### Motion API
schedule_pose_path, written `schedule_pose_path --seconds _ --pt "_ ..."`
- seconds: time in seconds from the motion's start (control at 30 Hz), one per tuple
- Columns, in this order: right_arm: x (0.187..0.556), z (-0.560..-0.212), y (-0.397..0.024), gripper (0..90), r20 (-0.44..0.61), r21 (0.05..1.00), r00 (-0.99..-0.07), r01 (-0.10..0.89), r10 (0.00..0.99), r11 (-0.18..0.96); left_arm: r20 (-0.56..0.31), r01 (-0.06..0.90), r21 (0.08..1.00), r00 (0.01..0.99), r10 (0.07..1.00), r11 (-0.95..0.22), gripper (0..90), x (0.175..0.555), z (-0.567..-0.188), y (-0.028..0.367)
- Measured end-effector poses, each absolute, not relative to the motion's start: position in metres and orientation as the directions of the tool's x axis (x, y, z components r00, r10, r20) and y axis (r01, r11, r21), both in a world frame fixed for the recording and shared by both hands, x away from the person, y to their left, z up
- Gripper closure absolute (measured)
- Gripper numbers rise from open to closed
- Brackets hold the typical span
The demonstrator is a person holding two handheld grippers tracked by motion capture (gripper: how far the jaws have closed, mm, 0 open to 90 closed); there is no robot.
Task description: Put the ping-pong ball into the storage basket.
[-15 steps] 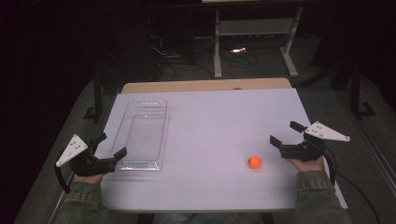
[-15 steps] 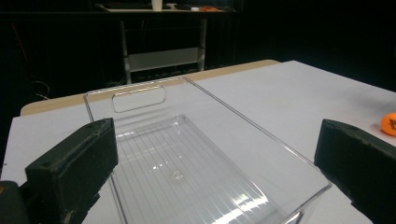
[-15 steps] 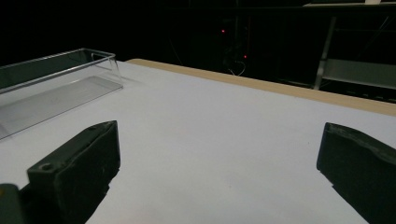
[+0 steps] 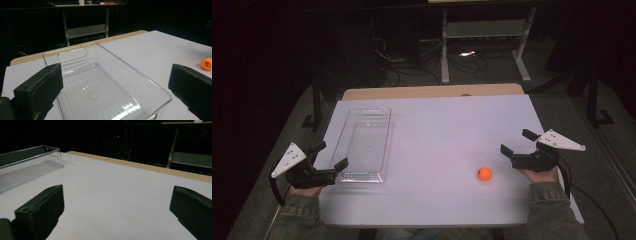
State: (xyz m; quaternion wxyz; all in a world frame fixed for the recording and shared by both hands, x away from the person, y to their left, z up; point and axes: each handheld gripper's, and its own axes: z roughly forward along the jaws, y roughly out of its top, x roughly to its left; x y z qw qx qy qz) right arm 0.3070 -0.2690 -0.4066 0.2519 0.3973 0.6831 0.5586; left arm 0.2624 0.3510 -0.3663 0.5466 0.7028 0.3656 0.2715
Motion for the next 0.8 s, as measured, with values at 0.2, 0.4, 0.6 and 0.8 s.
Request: schedule_pose_path --seconds 0.2,0.4,0.6,0.8 --pt "0.307 -0.407 -0.269 0.0 0.104 0.962 -0.558 0.266 0.823 0.058 -0.008 0.227 0.961 0.594 0.805 -0.158 0.0 0.263 -0.364 0.350" --pt "0.307 -0.407 -0.269 0.0 0.104 0.963 -0.559 0.265 0.823 0.058 0.006 0.236 0.952 0.621 0.784 -0.195 0.0 0.267 -0.362 0.341" --pt "0.308 -0.407 -0.269 0.0 0.108 0.963 -0.562 0.265 0.820 0.055 0.019 0.240 0.943 0.657 0.754 -0.233 0.0 0.273 -0.357 0.326" --pt "0.308 -0.407 -0.269 0.0 0.109 0.963 -0.564 0.264 0.819 0.054 0.018 0.253 0.932 0.683 0.730 -0.260 0.0 0.279 -0.353 0.317"
